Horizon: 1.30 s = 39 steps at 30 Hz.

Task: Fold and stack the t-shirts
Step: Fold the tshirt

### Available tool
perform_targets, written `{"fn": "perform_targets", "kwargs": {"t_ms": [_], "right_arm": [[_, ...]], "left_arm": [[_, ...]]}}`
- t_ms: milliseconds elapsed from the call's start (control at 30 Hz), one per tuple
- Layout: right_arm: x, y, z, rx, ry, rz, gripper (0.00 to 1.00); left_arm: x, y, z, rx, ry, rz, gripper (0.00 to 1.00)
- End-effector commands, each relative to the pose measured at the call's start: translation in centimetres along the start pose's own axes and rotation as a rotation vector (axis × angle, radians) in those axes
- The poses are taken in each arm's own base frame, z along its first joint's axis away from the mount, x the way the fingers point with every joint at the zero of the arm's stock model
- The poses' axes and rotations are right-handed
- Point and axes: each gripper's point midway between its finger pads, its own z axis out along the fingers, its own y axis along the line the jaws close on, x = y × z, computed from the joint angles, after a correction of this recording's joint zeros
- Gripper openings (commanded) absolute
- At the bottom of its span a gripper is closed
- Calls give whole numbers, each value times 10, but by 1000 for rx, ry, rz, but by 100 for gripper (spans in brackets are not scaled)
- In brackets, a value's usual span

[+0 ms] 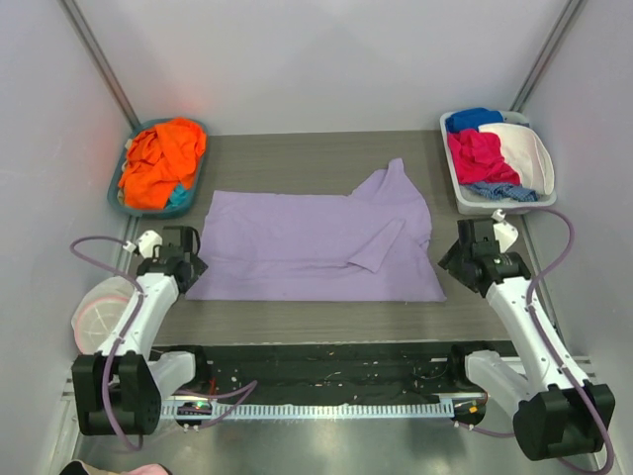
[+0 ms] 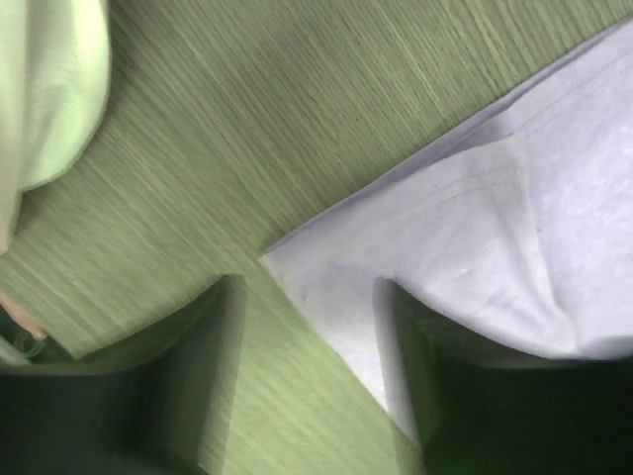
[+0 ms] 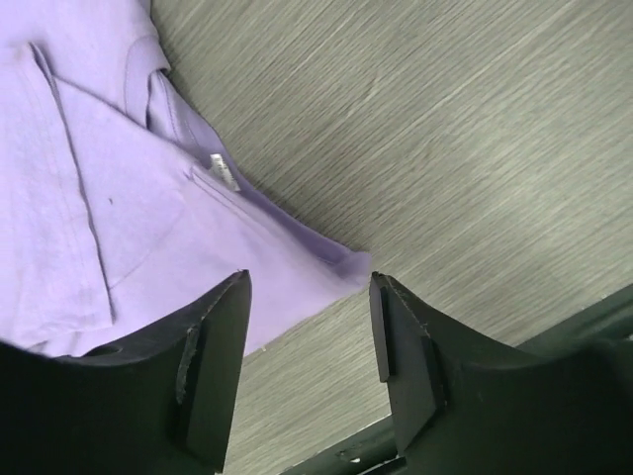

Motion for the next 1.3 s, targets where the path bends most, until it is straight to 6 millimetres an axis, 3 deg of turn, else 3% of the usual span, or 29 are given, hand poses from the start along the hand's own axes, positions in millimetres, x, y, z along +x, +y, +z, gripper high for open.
{"fn": "perform_targets", "kwargs": {"t_ms": [0,100,233,300,400,467,633,700,900,1033,1267], "right_arm": [[-48,9,-28,-24,-160,77,61],[-70,19,-33,-31,-204,49,62],[-76,47,-24,-110,-174,-13,62],[-68,69,-17,-205,-125,-49,61],[-50,88,1,-275,-44,-97,46],[-34,96,13,-303,10,-136,44],[-8,120,19,-385,66,-232,45],[5,128,22,-392,90,-259,50],[56,163,22,-424,143,-342,55],[80,170,27,-436,172,-322,54],[95,171,39,-429,192,-301,51]], "left_arm": [[-27,4,-24,20,-84,-79,100],[-49,-1,-46,73,-147,-122,100],[-66,-13,-66,148,-178,-151,100],[-67,-21,-70,185,-166,-143,100],[-57,-32,-68,247,-124,-123,99],[-48,-36,-63,272,-99,-117,100],[-37,-37,-59,303,-82,-109,100],[-35,-35,-58,301,-79,-100,100],[-31,-32,-57,300,-83,-79,100],[-28,-28,-55,291,-80,-63,100],[-27,-26,-55,288,-82,-41,100]]}}
